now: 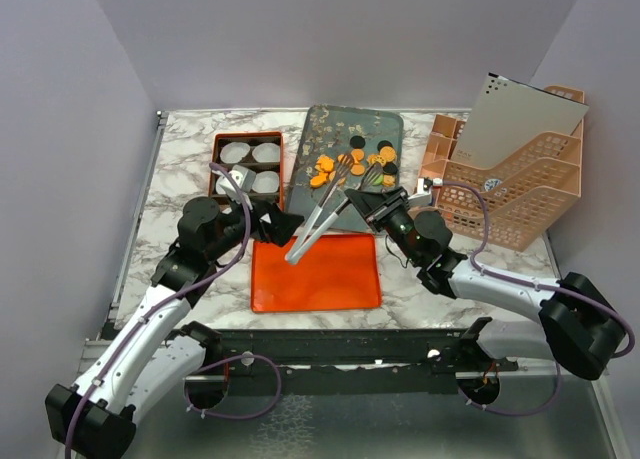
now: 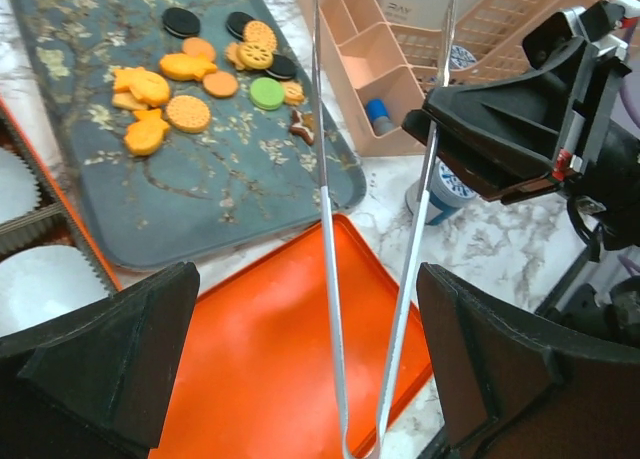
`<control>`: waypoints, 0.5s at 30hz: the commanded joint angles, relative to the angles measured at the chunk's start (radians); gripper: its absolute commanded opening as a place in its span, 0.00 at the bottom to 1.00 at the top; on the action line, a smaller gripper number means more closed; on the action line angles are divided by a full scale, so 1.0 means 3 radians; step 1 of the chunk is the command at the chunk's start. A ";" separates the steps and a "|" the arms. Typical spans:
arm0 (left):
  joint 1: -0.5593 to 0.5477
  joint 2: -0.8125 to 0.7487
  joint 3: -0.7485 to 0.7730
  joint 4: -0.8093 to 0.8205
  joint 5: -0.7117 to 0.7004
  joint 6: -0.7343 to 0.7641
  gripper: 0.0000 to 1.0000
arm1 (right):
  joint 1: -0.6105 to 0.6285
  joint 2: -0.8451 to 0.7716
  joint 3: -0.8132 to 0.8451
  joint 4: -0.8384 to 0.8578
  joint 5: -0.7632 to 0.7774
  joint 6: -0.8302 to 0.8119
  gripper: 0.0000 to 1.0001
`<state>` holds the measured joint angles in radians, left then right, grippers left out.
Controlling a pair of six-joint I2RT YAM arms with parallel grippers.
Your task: Pack the cookies
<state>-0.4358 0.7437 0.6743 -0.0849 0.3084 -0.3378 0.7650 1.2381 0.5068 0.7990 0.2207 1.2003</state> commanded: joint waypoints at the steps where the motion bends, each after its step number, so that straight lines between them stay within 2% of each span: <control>1: -0.0009 0.0105 -0.0065 0.0270 0.0383 -0.0206 0.99 | 0.0001 -0.0087 0.0068 -0.0137 0.0175 0.0123 0.00; 5: -0.0063 0.0143 -0.0136 0.0471 0.0438 -0.0293 0.99 | 0.0001 -0.0075 0.0117 -0.0241 0.0192 0.0195 0.01; 15: -0.0369 0.0384 -0.0294 0.0840 0.0034 -0.0633 0.99 | 0.0001 -0.0044 0.0141 -0.0320 0.0203 0.0418 0.00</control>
<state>-0.5037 0.8288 0.6029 0.0826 0.3683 -0.4774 0.7650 1.2320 0.5171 0.7017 0.2420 1.2724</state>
